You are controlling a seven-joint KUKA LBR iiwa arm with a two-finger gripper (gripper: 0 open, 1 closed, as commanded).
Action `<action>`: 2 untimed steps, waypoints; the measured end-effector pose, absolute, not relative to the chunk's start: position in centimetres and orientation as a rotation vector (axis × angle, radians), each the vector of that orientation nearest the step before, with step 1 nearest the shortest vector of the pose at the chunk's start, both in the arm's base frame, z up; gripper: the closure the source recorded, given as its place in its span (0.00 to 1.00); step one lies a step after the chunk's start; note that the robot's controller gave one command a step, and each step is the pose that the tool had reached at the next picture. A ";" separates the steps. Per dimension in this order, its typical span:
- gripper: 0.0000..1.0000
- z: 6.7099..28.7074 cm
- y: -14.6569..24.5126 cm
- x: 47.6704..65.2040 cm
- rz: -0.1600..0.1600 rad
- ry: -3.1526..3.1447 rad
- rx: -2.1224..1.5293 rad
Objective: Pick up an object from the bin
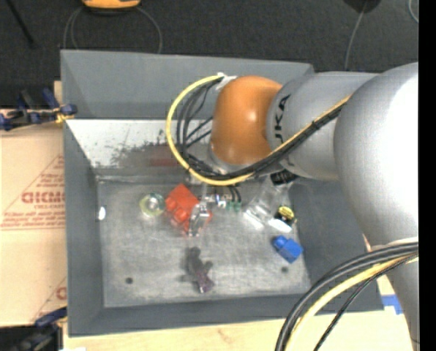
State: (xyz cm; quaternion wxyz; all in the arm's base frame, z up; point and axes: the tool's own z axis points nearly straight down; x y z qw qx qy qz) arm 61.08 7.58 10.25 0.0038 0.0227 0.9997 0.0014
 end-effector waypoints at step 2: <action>0.00 7.5 6.7 61.5 -0.003 3.130 0.105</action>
Offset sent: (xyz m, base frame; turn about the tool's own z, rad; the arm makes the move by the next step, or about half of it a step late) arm 0.0046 -0.0144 -0.0025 0.1141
